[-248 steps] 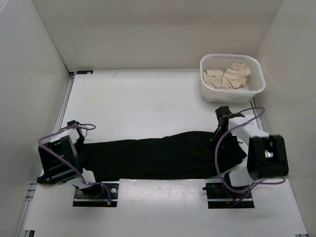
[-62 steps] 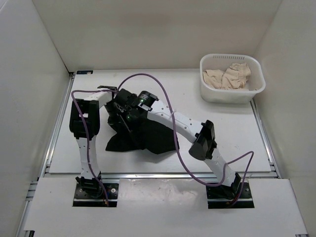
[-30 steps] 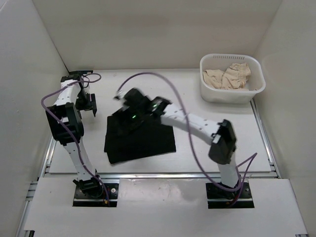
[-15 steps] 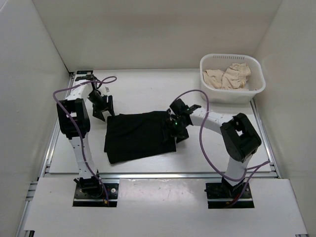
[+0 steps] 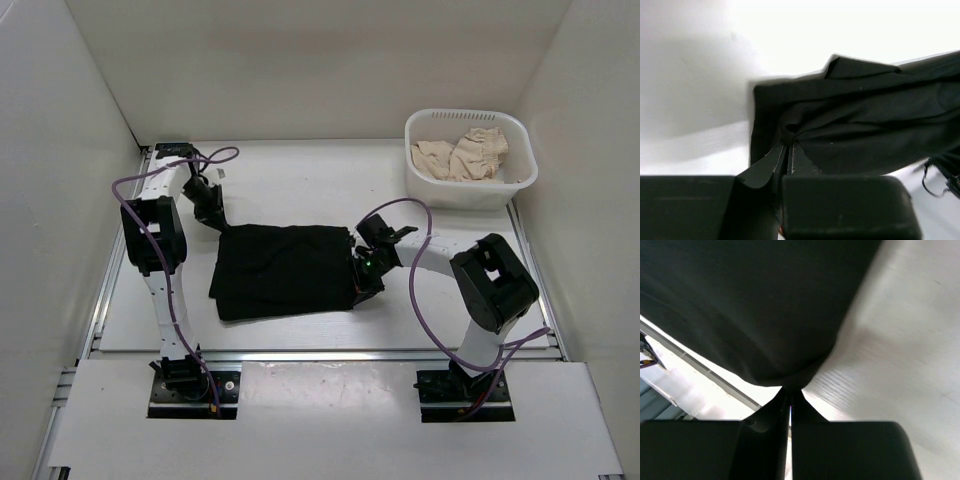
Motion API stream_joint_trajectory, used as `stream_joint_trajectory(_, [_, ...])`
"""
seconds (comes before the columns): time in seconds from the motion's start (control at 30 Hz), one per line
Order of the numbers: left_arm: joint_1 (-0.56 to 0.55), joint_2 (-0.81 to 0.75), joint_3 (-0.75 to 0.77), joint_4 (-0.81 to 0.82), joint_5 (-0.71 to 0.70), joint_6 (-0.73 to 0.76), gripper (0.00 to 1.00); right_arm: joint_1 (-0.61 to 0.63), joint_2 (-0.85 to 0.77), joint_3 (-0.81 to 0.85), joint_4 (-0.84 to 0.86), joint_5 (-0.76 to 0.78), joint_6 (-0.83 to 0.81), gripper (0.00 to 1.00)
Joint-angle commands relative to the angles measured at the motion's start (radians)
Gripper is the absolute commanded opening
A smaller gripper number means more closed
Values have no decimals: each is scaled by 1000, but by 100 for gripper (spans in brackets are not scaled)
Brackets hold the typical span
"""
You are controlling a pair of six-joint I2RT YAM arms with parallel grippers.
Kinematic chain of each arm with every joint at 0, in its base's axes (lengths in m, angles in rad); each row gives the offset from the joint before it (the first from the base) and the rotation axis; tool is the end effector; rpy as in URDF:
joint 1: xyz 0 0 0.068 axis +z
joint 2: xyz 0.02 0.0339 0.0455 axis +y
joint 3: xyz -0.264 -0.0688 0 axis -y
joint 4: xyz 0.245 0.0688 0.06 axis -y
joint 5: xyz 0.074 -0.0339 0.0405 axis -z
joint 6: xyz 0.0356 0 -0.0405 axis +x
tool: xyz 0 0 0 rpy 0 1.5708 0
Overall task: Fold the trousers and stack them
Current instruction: Fold the trousers
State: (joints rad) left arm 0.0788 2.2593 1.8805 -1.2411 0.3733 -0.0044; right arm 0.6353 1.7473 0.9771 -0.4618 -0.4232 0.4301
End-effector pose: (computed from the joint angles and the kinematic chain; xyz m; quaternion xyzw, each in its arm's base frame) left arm 0.4320 0.0211 0.1755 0.0454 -0.9813 0.1863 0.0172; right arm 0.2484 0.2013 0.1455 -0.1339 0.9550 0.2620 0.0369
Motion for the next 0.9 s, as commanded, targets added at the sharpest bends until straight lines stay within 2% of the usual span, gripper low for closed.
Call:
stream_joint_trajectory(0.0, [-4,-61,89,43,-57,4,14,-23,-5,-37,40,-54,-22,0])
stream_joint_trajectory(0.23, [-13,-26,158,100,-86,4,14,-23,6,-25,-4,-120,-94,0])
stream_joint_trajectory(0.27, [-13,-6,158,100,-86,4,19,-23,18,-5,-14,-120,-103,1])
stream_joint_trajectory(0.3, [-13,-6,158,100,-74,4,31,-23,18,6,-23,-135,-120,10])
stream_joint_trajectory(0.33, [-13,3,158,100,-74,4,37,-23,27,17,-38,-155,-129,24])
stream_joint_trajectory(0.37, [-13,3,158,100,-74,4,45,-23,27,40,-38,-155,-148,60])
stream_joint_trajectory(0.43, [-13,3,158,100,-65,4,62,-23,27,64,-64,-167,-157,76])
stream_joint_trajectory(0.47, [-13,-16,158,100,-65,4,65,-35,14,78,-80,-167,-168,85])
stream_joint_trajectory(0.57, [18,-81,169,89,-56,4,76,-87,-21,167,-142,-167,-188,88])
stream_joint_trajectory(0.6, [45,-152,160,89,-56,4,76,-101,-35,205,-168,-154,-197,88])
stream_joint_trajectory(0.7, [79,-335,25,98,-92,4,84,-111,-26,436,-302,21,-252,90])
stream_joint_trajectory(0.73, [90,-377,-74,98,-112,4,86,-102,-13,562,-333,79,-263,90])
stream_joint_trajectory(0.77, [90,-415,-128,98,-112,4,86,-91,7,618,-333,128,-272,92])
stream_joint_trajectory(0.83, [90,-492,-278,85,-123,4,85,-91,99,716,-302,152,-283,92])
stream_joint_trajectory(0.87, [78,-509,-329,66,-113,4,85,-80,191,829,-288,141,-274,93])
